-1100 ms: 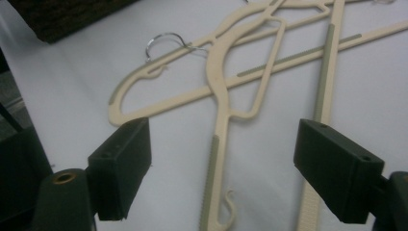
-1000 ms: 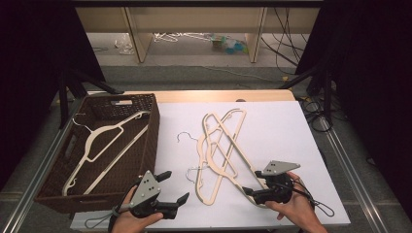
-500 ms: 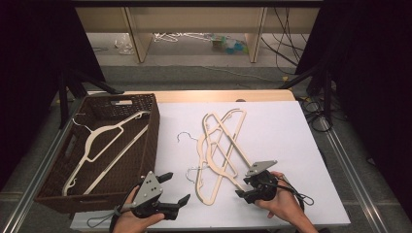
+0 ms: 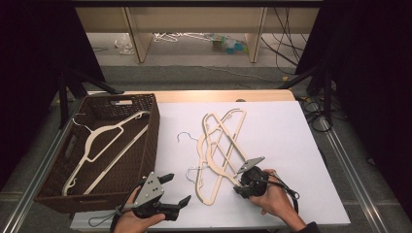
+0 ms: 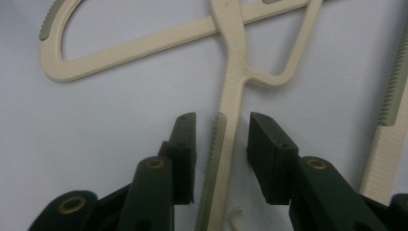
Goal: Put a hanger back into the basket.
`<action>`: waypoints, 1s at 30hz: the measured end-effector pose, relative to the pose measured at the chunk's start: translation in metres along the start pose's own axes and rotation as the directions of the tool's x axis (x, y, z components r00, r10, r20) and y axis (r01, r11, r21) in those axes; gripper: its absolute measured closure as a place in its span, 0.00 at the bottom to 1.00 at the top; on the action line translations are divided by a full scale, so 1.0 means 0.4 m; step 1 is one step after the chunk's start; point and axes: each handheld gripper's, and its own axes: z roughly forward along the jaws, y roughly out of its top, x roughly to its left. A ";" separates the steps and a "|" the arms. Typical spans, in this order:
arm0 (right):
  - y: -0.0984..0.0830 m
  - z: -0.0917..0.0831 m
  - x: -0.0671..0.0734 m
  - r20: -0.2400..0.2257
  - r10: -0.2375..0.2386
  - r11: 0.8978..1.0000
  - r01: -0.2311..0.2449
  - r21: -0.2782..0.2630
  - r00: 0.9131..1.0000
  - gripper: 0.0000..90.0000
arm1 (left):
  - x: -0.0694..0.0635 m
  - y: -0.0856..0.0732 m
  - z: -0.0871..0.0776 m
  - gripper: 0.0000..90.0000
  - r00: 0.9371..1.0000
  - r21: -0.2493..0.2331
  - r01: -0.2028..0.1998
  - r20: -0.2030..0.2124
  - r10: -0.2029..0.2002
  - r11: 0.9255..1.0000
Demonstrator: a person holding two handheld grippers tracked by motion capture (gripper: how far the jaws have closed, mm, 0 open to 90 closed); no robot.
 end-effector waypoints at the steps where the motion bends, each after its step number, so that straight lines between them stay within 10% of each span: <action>1: 0.002 -0.001 0.000 -0.003 0.009 1.000 -0.009 0.005 1.000 0.74 | 0.000 0.000 0.000 0.18 1.000 0.000 0.000 0.000 0.000 1.000; 30: 0.012 -0.003 -0.009 -0.028 0.007 0.998 -0.005 0.060 1.000 0.86 | 0.001 -0.003 0.009 0.19 1.000 0.016 -0.012 -0.002 0.012 1.000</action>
